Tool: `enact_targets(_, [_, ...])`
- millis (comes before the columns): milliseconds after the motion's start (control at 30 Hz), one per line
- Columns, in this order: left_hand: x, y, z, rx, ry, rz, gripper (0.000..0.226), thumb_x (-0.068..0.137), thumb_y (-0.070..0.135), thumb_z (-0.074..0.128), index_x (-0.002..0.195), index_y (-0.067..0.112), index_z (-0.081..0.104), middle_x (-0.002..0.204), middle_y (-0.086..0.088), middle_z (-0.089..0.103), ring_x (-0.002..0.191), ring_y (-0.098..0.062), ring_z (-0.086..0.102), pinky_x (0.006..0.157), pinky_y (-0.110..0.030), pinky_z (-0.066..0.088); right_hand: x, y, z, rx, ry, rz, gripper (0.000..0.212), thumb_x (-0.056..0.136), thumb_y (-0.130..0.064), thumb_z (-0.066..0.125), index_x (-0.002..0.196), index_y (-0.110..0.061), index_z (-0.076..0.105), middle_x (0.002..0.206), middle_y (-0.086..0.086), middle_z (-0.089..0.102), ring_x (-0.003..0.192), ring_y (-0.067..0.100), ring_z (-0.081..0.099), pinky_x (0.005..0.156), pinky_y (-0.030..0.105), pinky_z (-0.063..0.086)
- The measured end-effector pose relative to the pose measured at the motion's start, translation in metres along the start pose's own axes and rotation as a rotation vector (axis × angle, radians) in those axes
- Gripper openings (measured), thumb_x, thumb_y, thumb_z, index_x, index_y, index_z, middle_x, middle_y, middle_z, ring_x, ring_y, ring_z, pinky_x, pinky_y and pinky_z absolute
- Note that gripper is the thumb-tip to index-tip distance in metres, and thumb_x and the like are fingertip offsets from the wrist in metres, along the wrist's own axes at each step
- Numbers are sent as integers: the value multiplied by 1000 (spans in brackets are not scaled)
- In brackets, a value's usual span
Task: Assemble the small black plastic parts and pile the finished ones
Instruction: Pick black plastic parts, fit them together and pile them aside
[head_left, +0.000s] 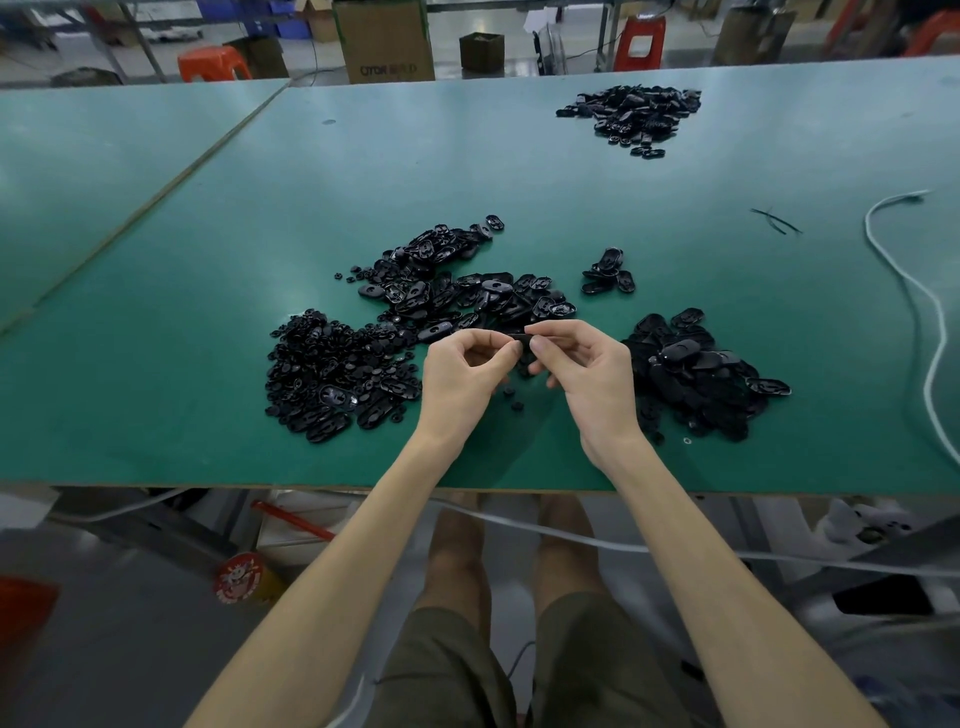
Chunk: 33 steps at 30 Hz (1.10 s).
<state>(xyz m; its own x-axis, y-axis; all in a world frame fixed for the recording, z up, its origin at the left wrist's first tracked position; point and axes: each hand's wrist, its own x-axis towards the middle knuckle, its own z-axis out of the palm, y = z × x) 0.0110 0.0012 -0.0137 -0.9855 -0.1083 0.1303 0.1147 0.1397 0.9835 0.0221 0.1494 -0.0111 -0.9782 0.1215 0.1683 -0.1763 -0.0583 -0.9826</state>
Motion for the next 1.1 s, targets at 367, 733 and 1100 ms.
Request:
enact_targets(367, [-3,4,-3,-103,57,4,25,85,14,83,104,9,68,97,-8,71,83,-15,68,62,-26,56,-1,-1,1,11,-10,28,15,94,0,71,101,-13,77,85,0,77,69,12,69,61,22,51])
enact_targets(733, [-3,6,-7,-249,0,-3,26,89,11,79,114,10,72,98,-8,74,86,-13,69,69,-22,54,-2,-2,1,-46,-54,27,15,87,-10,83,98,-18,77,92,-3,79,89,14,75,79,22,56])
enact_targets(1100, [-3,7,-4,-235,-59,27,20,92,8,74,112,6,77,94,3,80,83,-3,71,71,-14,52,-3,-3,3,-79,-34,43,15,86,-14,84,89,-13,70,77,-1,76,68,12,70,61,23,52])
